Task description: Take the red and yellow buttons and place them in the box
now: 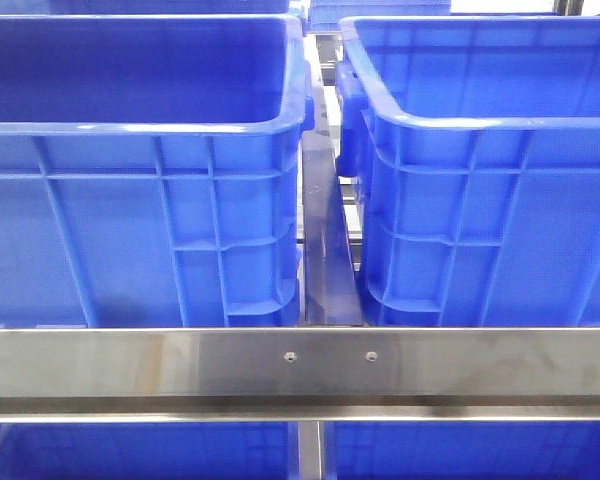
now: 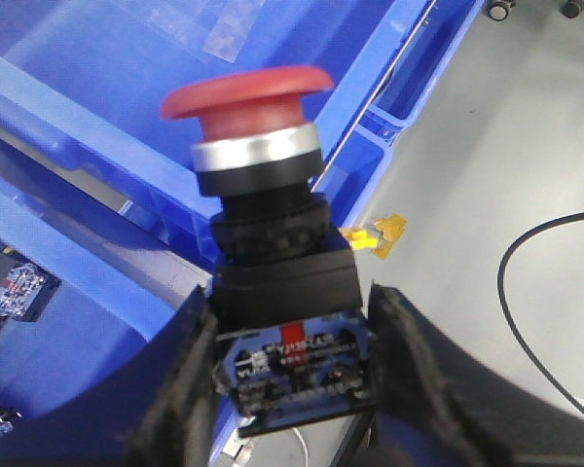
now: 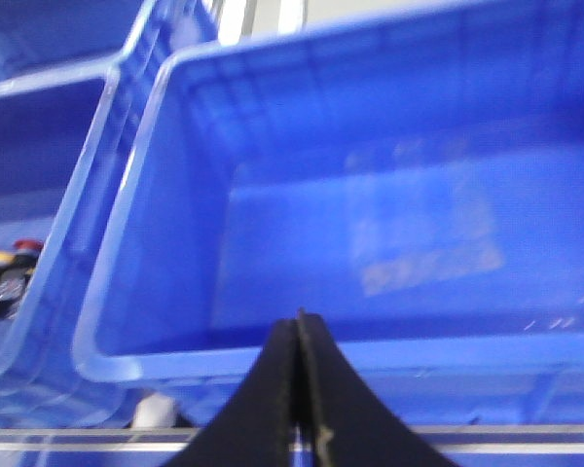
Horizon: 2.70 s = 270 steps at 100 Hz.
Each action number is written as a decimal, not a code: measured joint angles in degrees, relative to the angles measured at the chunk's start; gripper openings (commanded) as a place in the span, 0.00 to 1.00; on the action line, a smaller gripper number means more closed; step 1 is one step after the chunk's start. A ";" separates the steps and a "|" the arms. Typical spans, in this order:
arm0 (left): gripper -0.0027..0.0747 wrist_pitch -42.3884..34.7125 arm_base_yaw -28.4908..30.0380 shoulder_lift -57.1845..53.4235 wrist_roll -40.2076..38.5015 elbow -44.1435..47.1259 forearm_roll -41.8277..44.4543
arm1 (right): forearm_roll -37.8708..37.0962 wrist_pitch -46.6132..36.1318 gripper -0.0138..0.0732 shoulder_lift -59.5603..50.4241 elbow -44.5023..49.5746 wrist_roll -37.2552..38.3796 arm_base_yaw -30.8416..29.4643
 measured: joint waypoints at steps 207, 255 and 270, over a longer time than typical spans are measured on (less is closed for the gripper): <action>0.01 0.00 0.00 0.00 0.00 0.00 0.00 | 79.23 7.39 0.74 35.42 0.00 -46.87 9.62; 0.01 0.00 0.00 0.00 0.00 0.00 0.00 | 80.67 13.52 0.40 41.83 -3.87 -49.18 9.62; 0.01 0.00 0.00 0.00 0.00 0.00 0.00 | 80.67 13.75 0.34 41.83 -3.87 -49.18 9.62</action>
